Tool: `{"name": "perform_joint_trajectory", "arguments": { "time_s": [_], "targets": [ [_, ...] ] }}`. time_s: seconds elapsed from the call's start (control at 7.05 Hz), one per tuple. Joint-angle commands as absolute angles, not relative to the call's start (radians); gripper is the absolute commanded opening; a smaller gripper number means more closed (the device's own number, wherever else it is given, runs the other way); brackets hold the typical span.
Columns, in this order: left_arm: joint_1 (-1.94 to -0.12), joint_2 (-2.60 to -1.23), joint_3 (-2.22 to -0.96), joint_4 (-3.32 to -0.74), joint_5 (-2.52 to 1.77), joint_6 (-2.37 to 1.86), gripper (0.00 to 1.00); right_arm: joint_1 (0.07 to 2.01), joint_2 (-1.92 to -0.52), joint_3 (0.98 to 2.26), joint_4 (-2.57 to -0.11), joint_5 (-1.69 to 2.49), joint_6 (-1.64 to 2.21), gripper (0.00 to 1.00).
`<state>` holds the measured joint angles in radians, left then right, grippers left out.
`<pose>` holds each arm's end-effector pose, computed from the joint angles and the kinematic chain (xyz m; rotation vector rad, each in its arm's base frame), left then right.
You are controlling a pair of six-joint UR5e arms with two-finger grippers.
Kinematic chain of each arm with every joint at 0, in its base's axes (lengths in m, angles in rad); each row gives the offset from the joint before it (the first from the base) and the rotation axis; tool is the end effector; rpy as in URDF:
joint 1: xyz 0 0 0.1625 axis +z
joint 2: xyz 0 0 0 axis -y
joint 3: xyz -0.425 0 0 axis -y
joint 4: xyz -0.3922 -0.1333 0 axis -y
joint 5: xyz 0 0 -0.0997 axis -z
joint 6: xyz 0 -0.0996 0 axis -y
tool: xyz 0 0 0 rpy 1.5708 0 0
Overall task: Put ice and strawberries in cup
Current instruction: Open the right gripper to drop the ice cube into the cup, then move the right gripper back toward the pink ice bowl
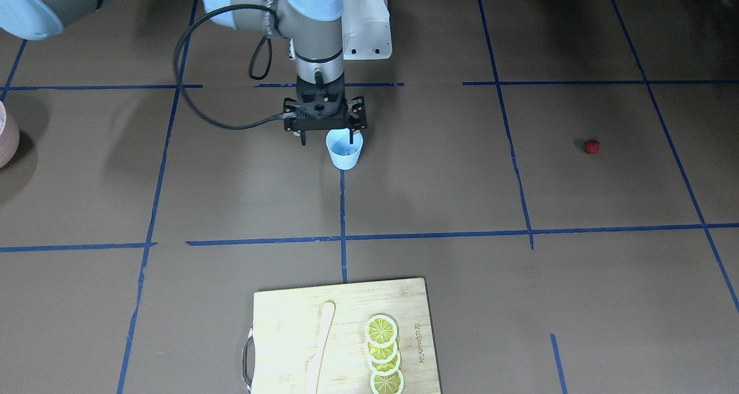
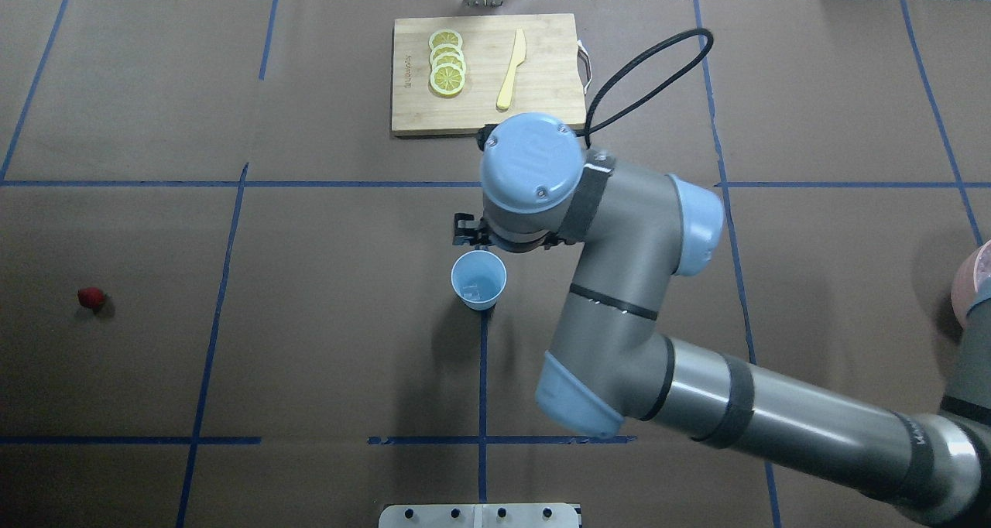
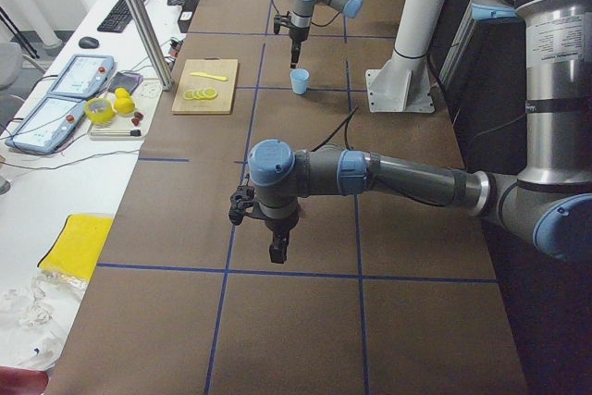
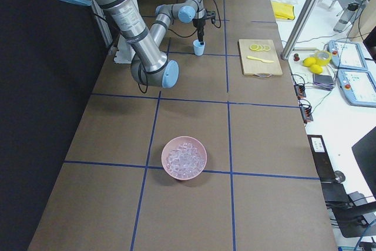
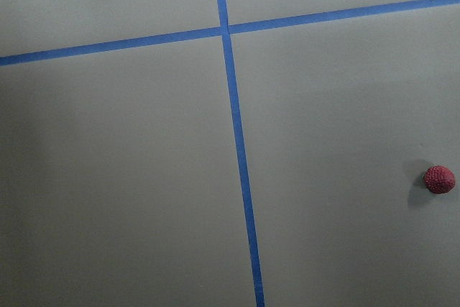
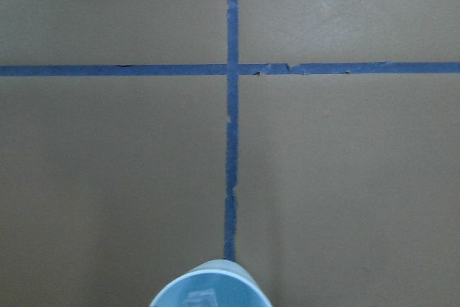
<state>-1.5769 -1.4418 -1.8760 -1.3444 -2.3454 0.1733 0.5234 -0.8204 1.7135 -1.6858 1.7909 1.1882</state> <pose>-0.0662 -0.4271 0.5913 0.0219 0.7762 0.1393 -0.5288 -0.4340 0.1671 0.1513 -0.7880 0.0475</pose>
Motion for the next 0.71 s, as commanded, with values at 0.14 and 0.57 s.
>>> {"name": "perform_joint_trajectory", "arguments": {
  "time_s": [0.14,0.57],
  "targets": [
    [-1.577,-1.442,-1.875,-1.344,-2.345,0.172,1.0,0.758,-1.175,1.967,-1.678,2.012,0.785,0.98],
    [-1.577,-1.44,-1.881,-1.344,-2.345,0.172,1.0,1.145,-1.511,2.01,-1.674,2.259,0.139,0.98]
  ]
}}
